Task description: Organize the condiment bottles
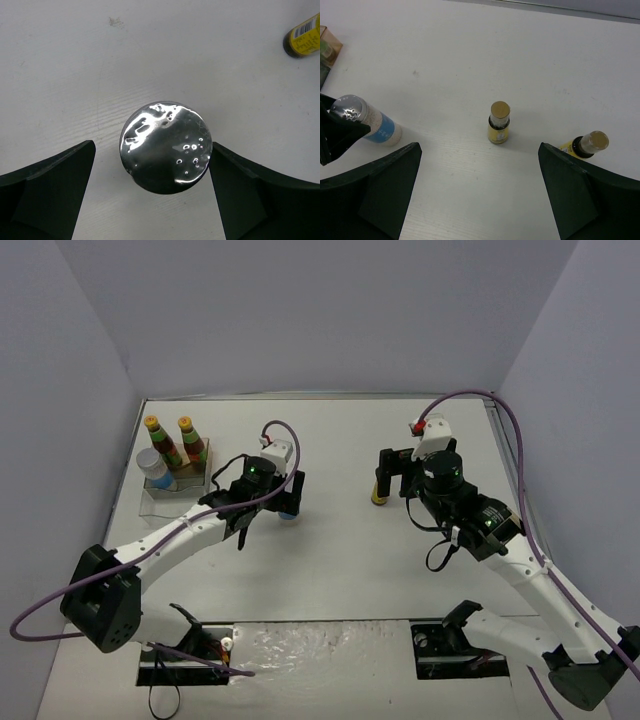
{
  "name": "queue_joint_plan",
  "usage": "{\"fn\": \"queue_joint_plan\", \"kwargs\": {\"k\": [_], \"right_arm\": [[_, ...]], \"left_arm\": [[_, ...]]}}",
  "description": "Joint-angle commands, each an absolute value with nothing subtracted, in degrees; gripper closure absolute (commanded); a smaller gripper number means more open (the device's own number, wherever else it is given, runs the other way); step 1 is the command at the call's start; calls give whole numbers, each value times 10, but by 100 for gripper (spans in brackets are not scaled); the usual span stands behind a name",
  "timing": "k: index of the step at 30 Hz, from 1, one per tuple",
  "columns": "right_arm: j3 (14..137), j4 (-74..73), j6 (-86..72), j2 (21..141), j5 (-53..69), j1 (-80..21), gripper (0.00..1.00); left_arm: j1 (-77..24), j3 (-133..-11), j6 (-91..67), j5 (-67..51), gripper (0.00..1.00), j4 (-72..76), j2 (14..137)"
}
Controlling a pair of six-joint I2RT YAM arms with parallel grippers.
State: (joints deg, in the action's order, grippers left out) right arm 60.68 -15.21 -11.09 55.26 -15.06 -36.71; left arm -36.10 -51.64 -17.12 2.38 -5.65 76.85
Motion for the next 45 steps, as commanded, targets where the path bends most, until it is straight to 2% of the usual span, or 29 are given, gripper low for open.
{"fn": "queue_joint_plan", "kwargs": {"k": [1,5,10,13,18,24,33,45], "right_arm": [[602,-130,-119,543,-172,-363,0],[603,-131,-115,546,-171,-363,0],[608,-130,-106,555,-171,-363,0],[614,-130,-99,562,-171,-363,0],[622,-129,-91,571,-167,-363,0],[620,-129,-91,573,-159,-362,0],[615,-128,-91,565,-156,-362,0],[604,-128,-88,558,-144,-361,0]], "left_arm": [[-368,-559,-183,46,16,-10,773],[-370,-553,-186,49,33,8,776],[-370,-552,-191,57,66,5,763],[-366,-560,-190,89,75,-14,743],[-328,-593,-192,141,79,-89,703],[-231,-660,-182,185,79,-145,673],[-73,-678,-182,151,79,-112,697],[-3,-685,-180,123,79,-49,775]]}}
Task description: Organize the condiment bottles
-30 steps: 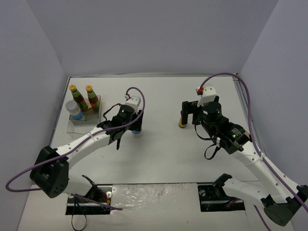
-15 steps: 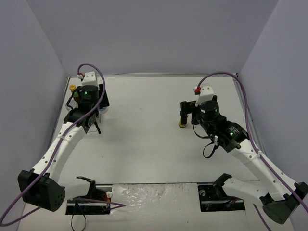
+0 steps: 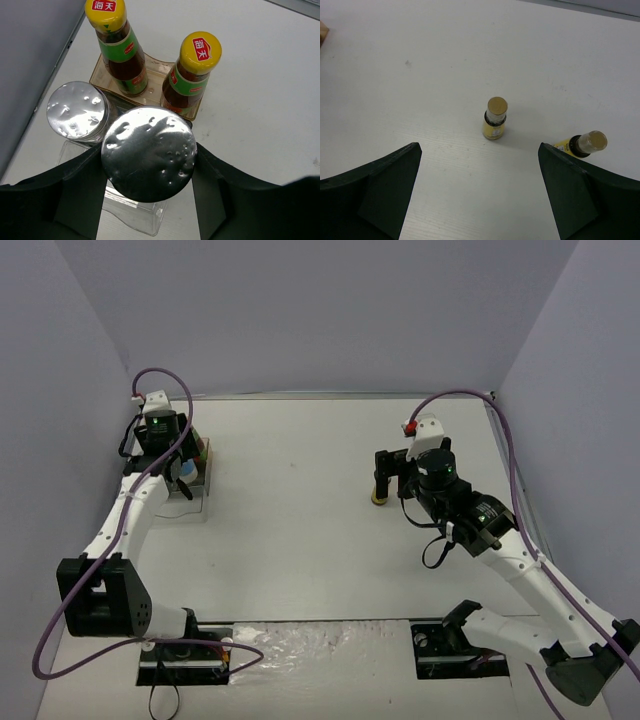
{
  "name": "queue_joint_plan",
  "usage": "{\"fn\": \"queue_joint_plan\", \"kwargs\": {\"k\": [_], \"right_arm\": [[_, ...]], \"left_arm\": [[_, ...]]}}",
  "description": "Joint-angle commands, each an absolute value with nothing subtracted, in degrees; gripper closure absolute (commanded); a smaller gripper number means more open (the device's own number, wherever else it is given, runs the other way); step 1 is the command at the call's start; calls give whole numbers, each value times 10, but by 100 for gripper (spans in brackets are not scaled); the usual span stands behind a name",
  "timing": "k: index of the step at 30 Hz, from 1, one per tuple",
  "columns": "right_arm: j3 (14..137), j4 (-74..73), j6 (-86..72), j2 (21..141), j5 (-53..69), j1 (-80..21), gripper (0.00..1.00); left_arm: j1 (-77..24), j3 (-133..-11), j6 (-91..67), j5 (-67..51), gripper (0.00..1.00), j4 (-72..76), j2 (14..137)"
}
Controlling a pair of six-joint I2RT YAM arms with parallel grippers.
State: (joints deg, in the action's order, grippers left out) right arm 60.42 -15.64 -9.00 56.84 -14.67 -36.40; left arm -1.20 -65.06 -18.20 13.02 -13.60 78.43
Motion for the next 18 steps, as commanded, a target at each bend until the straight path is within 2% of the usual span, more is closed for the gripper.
{"fn": "queue_joint_plan", "kwargs": {"k": [1,18], "right_arm": [[602,-128,-88,557,-143,-361,0],[603,-128,-87,563,-144,-361,0]], "left_arm": [[-3,-684,-180,122,79,-44,777],[-3,-653,-207,107,79,-56,809]]}}
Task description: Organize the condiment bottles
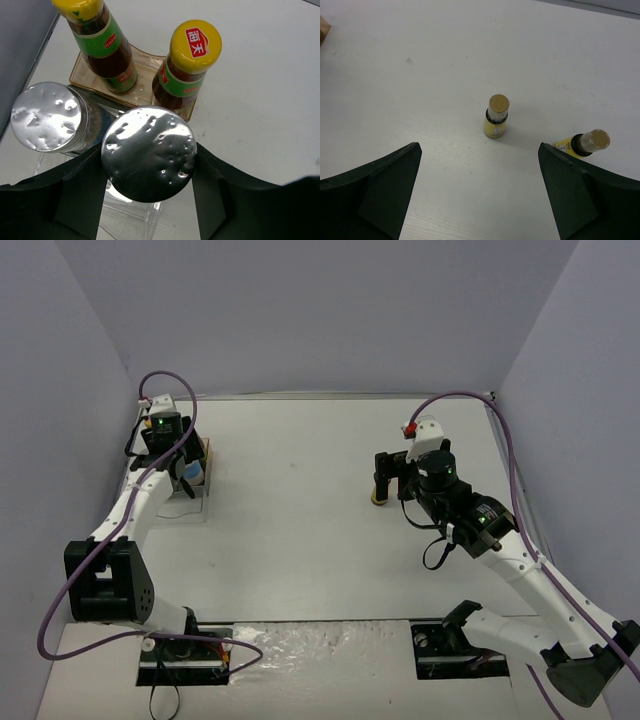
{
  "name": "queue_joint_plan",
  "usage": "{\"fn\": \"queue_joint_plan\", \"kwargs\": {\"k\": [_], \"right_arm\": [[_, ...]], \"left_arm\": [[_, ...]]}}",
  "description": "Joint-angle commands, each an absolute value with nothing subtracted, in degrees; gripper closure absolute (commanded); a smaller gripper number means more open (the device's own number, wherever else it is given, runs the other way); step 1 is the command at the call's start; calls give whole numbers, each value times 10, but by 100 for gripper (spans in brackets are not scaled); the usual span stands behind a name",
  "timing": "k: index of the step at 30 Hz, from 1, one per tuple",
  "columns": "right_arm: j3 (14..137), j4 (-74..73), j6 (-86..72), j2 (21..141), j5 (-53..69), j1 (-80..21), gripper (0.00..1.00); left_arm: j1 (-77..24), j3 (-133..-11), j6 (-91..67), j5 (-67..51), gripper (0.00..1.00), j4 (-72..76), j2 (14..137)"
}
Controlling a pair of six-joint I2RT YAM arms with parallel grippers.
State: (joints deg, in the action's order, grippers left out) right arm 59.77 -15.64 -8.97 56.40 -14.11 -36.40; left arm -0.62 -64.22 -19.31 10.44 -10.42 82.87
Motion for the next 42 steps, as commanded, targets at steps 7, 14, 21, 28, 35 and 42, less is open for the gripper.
{"fn": "queue_joint_plan", "kwargs": {"k": [7,14,21,28,35,42], "right_arm": [[599,-126,-88,572,-143,-361,0],[587,-123,-95,570,-140,-360,0],[577,-121,-101,565,-138,-361,0],[576,-120,-113,582,-136,-360,0],[575,-119,-121,587,-142,-359,1],[587,-118,-121,562,-136,-359,2]], "left_arm": [[-3,-651,-205,89,68,-49,839],[-3,-655,-200,88,49,-47,870],[-3,-655,-203,80,24,-69,854],[-4,-666,-212,59,4,-124,796],[-59,-667,-204,32,3,-156,726],[-218,-630,-156,-11,3,-45,709]]}}
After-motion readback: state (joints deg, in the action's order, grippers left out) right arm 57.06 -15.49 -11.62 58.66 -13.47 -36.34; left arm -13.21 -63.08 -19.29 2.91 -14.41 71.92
